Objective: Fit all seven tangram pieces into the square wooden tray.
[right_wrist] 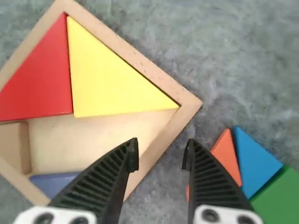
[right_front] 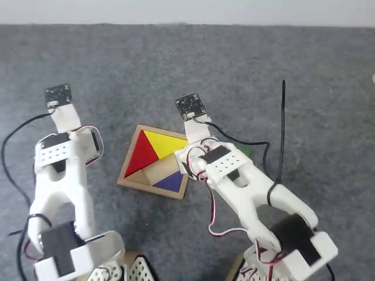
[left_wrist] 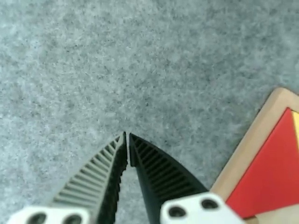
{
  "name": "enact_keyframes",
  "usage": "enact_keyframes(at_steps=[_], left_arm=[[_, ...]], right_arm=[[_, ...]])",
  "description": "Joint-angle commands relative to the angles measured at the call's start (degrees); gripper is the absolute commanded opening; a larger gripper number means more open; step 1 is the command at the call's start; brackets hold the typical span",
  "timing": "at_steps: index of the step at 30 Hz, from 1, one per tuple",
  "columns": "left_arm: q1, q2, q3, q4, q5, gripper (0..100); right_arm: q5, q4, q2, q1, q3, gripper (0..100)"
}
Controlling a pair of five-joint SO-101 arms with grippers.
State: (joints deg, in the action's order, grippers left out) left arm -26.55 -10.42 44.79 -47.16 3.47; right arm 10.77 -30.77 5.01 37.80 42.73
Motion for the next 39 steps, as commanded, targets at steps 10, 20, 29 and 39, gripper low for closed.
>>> enact_keyframes(at_steps=[10, 20, 29, 39], left_arm=[[0.5, -0.6, -0.6, 0.6, 0.3, 1], [0.4, -0.7, -0.7, 0.5, 0.2, 1], [0.4, -0.7, -0.7, 0.5, 0.2, 1], [0.5, -0.7, -0.7, 0.4, 0.2, 1]], right_arm=[[1.4, 0.1, -8.6, -0.7, -9.1, 15.6], [1.0, -14.3, -17.7, -1.1, -24.0, 10.8], [-8.2, -23.7, -22.3, -4.1, -33.2, 0.7], [-13.5, -25.5, -21.6, -6.4, -36.3, 1.3]])
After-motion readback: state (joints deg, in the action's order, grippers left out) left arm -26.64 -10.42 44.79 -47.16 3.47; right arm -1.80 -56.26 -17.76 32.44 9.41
